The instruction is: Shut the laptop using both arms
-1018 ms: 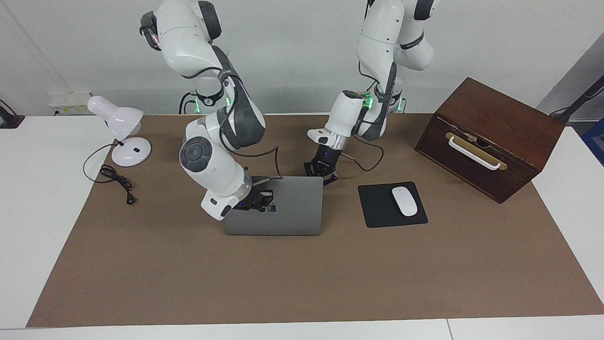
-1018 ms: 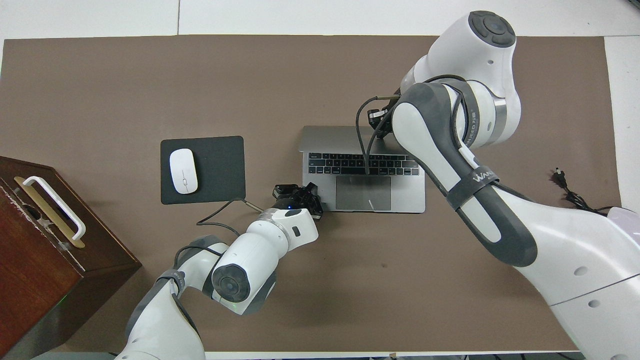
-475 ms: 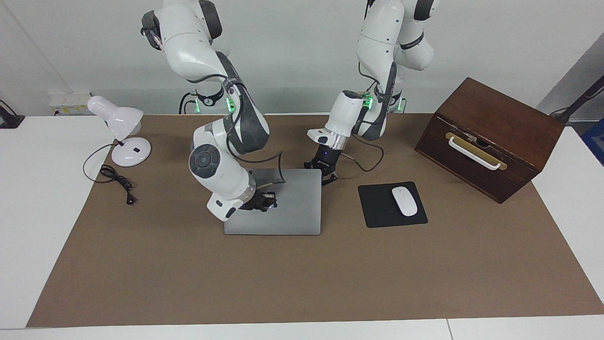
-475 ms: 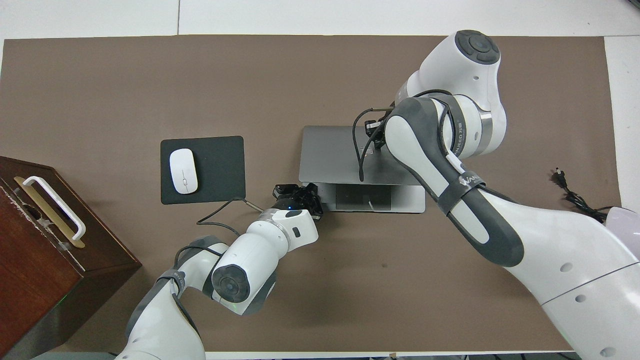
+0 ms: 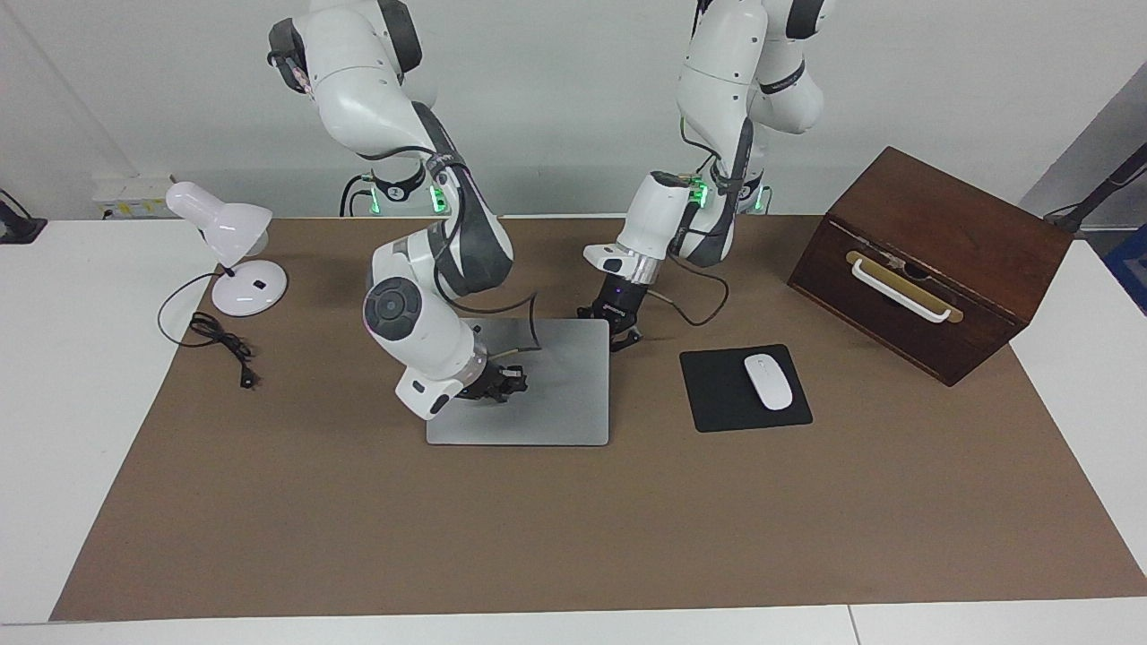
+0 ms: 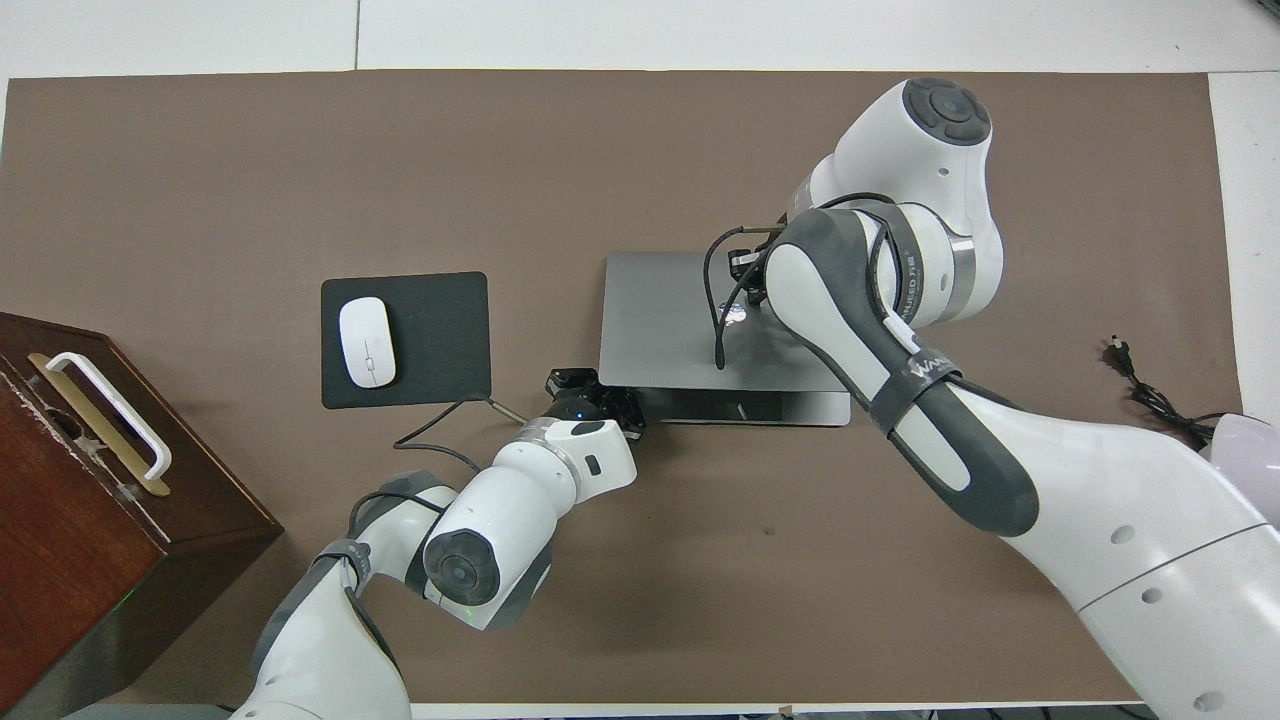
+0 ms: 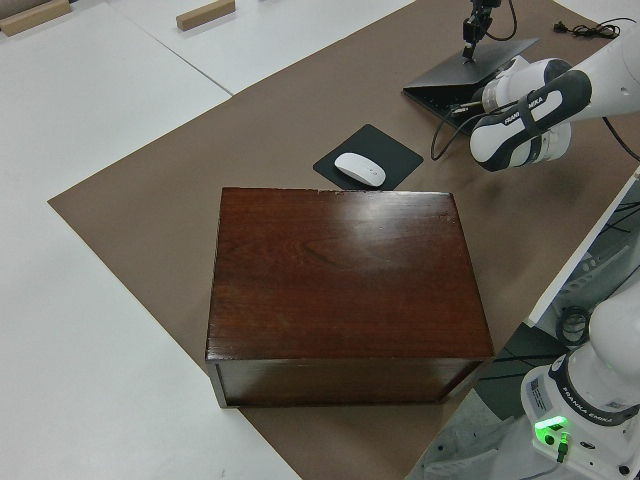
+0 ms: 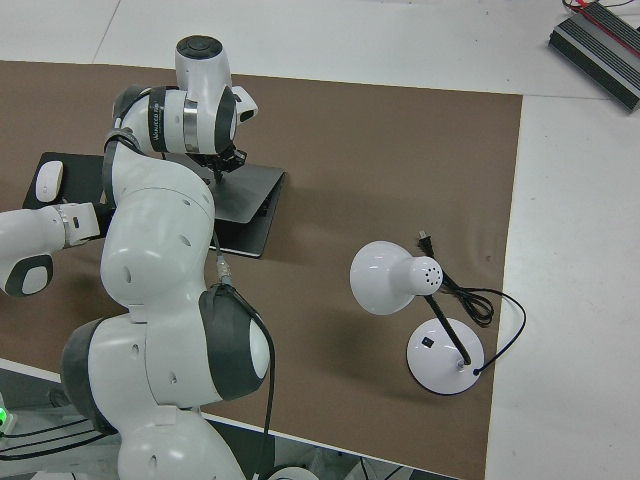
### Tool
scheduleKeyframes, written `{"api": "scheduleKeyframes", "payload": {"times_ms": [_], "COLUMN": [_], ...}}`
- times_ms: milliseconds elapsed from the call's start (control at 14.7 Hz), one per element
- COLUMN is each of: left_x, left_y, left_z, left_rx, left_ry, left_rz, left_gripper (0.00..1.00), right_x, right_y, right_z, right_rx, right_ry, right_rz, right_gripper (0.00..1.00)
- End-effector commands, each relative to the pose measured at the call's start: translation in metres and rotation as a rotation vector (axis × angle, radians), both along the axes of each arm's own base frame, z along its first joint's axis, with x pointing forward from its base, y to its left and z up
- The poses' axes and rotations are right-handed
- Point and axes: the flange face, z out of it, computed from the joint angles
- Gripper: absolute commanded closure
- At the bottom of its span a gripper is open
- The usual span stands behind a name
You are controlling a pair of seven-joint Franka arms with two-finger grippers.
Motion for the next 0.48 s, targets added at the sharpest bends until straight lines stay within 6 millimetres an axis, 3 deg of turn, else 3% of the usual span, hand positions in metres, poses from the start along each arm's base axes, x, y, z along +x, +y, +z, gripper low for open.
{"api": "scheduleKeyframes", "payload": {"times_ms": [0,407], "left_x": [-0.0076,-0.0077], "left_y": [0.0140,0.0140], "left_z": [-0.0404,-0.0407], "left_rx": [0.070,0.072], "left_ry": [0.049,0.050], "left_rz": [-0.006,-0.007], "left_gripper": [1.00,1.00], "right_x": [-0.0122,-0.0190], "right_y": [0.0009,0.0067], "right_z": [-0.0065,-0.0115], "right_rx": [0.008,0.006], "right_ry": [0.005,-0.011], "right_rz": [-0.025,-0.022], "right_gripper": [1.00,1.00]}}
